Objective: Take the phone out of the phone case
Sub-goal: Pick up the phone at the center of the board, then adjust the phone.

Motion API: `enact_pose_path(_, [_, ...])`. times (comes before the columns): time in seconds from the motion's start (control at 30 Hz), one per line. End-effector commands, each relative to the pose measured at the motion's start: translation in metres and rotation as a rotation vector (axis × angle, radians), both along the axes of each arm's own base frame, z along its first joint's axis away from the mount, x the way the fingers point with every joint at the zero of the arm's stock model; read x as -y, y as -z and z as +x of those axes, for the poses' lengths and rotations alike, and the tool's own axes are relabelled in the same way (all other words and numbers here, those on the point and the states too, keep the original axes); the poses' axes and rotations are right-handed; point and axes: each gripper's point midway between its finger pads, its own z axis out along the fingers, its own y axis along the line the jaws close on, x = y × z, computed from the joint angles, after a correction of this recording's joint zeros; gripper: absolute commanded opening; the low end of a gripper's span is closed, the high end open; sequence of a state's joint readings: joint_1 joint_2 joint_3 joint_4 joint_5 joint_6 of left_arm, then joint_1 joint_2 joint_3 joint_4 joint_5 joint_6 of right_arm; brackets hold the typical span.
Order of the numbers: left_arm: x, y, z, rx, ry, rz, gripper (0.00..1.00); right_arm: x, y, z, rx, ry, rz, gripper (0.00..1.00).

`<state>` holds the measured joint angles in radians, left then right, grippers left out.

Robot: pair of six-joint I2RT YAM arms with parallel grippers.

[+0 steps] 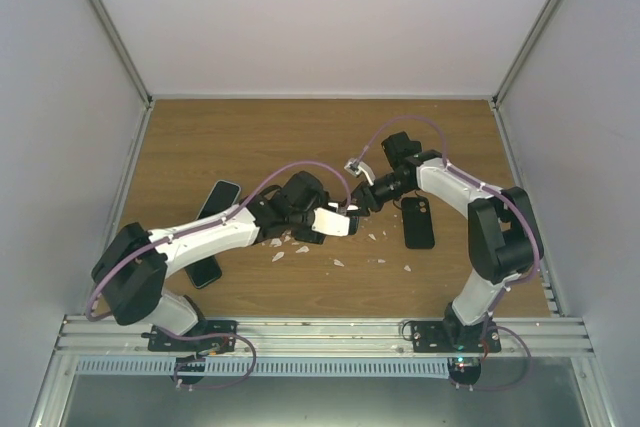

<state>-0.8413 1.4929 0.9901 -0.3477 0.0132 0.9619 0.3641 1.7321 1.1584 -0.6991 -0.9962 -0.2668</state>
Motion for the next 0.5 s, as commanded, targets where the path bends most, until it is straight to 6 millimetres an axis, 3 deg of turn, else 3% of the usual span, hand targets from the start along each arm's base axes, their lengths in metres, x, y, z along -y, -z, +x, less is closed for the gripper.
enact_pose_path(0.0, [0.008, -0.035, 0.009, 0.165, 0.023, -0.079, 0.42, -0.005, -0.006, -0.008, -0.033, -0.028, 0.042, 0.45])
enact_pose_path(0.17, [0.003, -0.039, 0.013, 0.206, 0.006, -0.075, 0.43, -0.007, -0.010, -0.008, -0.045, -0.028, 0.054, 0.19])
enact_pose_path(0.3, [0.000, -0.041, 0.014, 0.219, -0.008, -0.072, 0.52, -0.008, -0.013, -0.006, -0.052, -0.022, 0.057, 0.02])
enact_pose_path(0.47, [-0.004, -0.050, 0.016, 0.227, -0.044, -0.095, 0.81, -0.009, -0.025, -0.001, -0.030, -0.011, 0.073, 0.00])
